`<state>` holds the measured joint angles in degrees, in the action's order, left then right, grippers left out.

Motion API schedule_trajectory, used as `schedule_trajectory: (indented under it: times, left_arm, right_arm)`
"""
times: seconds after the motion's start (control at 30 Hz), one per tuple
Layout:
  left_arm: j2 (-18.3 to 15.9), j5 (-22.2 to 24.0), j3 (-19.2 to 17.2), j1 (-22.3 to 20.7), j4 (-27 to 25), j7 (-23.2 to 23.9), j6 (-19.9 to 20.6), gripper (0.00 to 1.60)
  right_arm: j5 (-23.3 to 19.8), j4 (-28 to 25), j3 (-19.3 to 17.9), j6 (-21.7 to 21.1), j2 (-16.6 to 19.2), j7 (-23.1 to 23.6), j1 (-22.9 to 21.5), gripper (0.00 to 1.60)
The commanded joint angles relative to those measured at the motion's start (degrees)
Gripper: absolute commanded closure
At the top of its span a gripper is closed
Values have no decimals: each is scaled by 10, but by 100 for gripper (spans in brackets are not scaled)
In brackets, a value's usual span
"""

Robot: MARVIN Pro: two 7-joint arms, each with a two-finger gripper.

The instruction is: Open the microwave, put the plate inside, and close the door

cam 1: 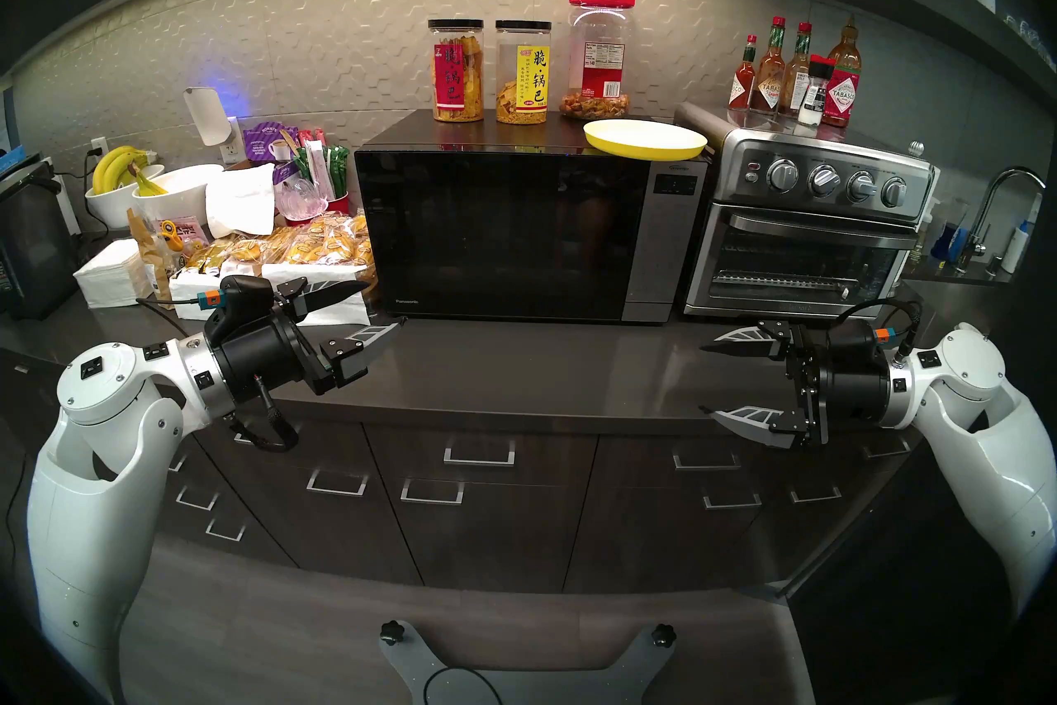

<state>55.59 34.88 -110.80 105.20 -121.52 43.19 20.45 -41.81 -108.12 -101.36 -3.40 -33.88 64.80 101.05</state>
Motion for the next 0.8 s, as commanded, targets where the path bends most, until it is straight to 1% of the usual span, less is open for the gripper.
schedule_trajectory:
  times: [0.0,0.77]
  left_arm:
    - [-1,0,-1,0,-5,1,0,0]
    - [-1,0,-1,0,-5,1,0,0]
  right_arm:
    - [-3,-1,-2,-1,-1,1,-2,0]
    - [-3,-1,-2,0,-1,1,-2,0]
